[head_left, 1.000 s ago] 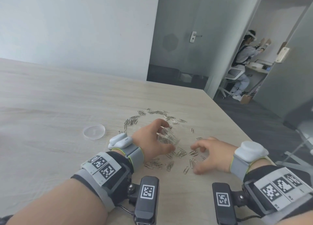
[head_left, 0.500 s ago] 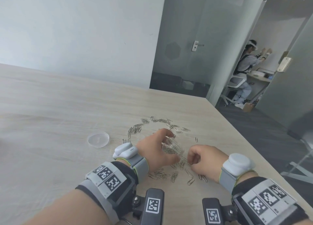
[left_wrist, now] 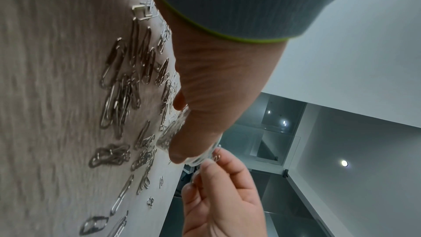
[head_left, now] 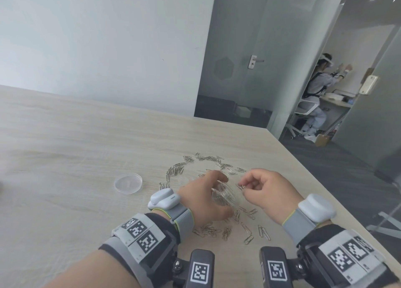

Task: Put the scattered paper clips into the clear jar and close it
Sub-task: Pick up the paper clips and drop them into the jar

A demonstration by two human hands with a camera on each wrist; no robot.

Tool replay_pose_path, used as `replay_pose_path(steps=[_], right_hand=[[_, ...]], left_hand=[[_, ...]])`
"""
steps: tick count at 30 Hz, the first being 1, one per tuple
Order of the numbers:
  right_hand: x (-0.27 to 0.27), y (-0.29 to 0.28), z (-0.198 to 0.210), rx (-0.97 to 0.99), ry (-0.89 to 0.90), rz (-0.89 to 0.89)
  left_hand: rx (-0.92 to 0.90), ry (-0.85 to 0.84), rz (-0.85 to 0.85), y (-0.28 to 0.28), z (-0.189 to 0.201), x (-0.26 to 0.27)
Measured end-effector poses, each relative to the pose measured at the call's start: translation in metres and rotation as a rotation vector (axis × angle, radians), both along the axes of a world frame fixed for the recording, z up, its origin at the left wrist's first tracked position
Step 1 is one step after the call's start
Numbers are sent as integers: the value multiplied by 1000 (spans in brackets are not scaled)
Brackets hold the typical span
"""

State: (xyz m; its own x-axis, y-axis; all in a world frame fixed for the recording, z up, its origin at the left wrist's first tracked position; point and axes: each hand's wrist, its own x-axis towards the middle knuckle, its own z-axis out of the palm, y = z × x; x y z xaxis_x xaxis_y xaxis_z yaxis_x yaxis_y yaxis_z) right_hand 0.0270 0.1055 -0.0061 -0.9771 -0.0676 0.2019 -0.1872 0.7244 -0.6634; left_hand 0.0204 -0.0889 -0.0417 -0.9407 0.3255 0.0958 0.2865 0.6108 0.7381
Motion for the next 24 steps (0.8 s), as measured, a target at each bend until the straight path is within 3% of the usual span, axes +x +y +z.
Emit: replay_pose_path(steps=[4,14,21,24], right_hand=[[1,-15,1,7,-3,80],[5,-24,3,9,-17,87],[2,-10,5,19,68,-20],[-1,3,7,171,-19,-89]], left_hand=[[8,1,-20,1,2,2],[56,11,-45,2,0,1],[97,12,-16,3,-2,0],[120,2,5,0,-2,-1]])
